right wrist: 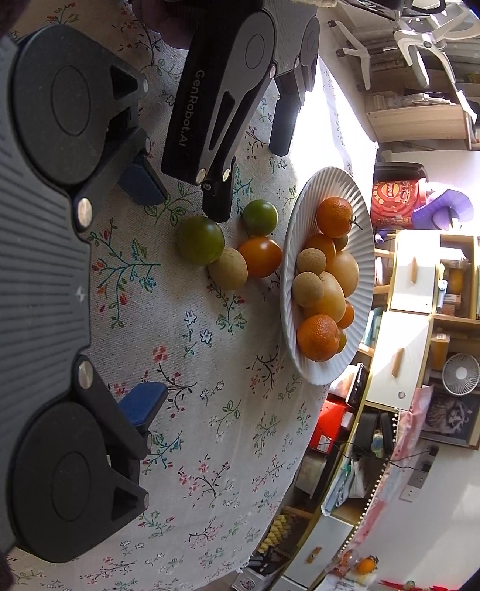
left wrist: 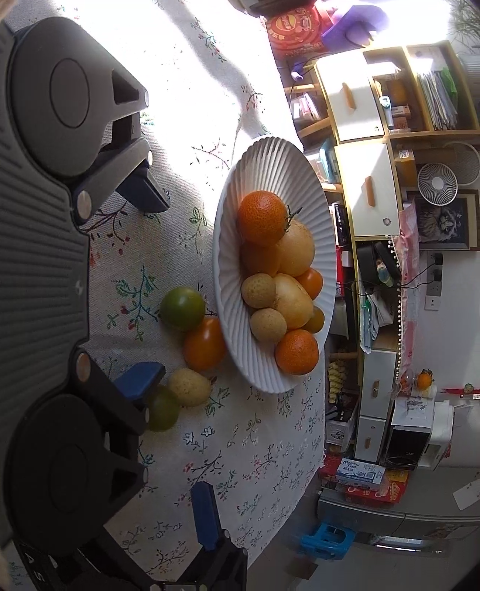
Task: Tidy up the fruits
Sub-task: 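Grasp a green lime with the left gripper while the right gripper grasps a green tomato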
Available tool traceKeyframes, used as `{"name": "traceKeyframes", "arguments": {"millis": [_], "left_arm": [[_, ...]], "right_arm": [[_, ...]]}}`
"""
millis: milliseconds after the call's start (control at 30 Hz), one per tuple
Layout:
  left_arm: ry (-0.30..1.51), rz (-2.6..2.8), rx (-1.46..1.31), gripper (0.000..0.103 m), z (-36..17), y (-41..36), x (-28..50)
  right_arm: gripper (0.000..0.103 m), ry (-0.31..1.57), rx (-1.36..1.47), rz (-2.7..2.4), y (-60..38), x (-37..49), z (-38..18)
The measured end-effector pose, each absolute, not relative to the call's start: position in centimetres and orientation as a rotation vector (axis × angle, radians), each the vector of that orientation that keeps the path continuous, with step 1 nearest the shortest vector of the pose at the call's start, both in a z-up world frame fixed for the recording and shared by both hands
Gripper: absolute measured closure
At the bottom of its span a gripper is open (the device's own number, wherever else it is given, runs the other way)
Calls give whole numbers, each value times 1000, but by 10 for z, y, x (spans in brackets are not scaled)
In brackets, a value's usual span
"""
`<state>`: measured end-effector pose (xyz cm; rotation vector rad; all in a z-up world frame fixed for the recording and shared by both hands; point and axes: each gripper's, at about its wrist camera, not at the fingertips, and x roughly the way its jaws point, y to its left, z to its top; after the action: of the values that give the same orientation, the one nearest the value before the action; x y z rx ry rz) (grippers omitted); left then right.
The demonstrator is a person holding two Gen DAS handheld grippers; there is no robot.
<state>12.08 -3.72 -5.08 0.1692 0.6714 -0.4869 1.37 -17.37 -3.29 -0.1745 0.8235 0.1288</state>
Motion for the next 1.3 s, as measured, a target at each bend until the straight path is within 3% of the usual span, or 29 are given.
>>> {"name": "traceKeyframes", "arguments": {"millis": [300, 633, 800, 1300], "left_arm": [[657, -543, 172, 57, -51, -46, 124], [675, -548, 149, 90, -48, -43, 125], [691, -545, 152, 91, -45, -40, 123], [746, -494, 148, 91, -39, -24, 115]], "right_arm": [[4, 816, -168, 148, -171, 17, -33], [16, 805, -170, 164, -163, 21, -30], [24, 796, -178, 167, -160, 23, -28], [63, 787, -243, 192, -146, 28, -24]]}}
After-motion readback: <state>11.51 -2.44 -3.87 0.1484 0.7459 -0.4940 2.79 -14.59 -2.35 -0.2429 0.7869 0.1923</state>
